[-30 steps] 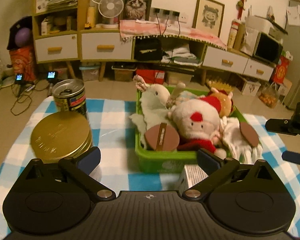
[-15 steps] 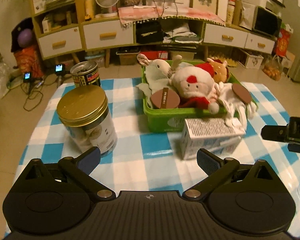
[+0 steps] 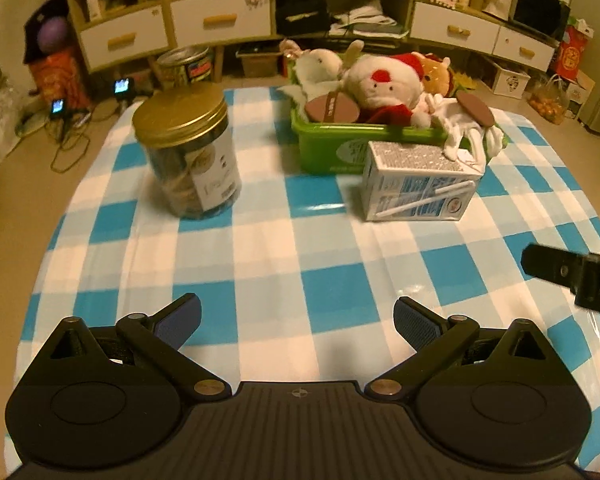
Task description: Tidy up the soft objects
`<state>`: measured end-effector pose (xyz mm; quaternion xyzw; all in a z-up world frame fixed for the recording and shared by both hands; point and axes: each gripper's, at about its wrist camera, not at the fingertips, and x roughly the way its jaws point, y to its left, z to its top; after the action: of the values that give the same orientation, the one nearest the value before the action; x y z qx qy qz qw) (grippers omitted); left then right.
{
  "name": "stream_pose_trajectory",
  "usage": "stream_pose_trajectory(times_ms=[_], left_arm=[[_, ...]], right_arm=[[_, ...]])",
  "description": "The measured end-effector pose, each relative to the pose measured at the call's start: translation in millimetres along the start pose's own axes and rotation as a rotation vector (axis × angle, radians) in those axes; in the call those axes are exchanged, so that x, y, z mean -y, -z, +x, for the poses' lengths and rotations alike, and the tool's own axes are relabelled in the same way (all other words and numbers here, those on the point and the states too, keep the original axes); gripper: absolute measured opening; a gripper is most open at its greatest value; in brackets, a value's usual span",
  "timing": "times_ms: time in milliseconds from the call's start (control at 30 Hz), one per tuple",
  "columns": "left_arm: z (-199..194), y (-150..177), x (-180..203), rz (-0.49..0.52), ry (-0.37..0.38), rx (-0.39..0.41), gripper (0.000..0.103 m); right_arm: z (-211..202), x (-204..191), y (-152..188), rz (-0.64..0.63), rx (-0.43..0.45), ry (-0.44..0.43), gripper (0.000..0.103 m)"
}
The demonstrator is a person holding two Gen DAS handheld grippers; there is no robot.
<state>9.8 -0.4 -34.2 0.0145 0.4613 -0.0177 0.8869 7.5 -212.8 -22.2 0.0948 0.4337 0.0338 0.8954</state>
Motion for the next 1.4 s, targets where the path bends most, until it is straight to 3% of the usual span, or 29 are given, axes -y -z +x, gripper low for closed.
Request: stream_pose_trajectory(times_ms=[267,333,1400], left_arm=[[-9.1,-1.4,2.3,-0.016,-0.05,0.01,0.098],[-9.9,-1.3,2.9,-0.018,-0.046,0.004,0.098],[-12.7,1.4,10.7,0.004,-0.044,-0.012,0.098]], right_arm=[[-2.1,-1.0,5.8,-0.015,-0.022,0.02,0.055],[-3.4,-1.5,5.2,-0.014,-0.017,0.023,0.061],[-4.0,-2.4,5.4,-0.029,-0.01,0.042,0.062]])
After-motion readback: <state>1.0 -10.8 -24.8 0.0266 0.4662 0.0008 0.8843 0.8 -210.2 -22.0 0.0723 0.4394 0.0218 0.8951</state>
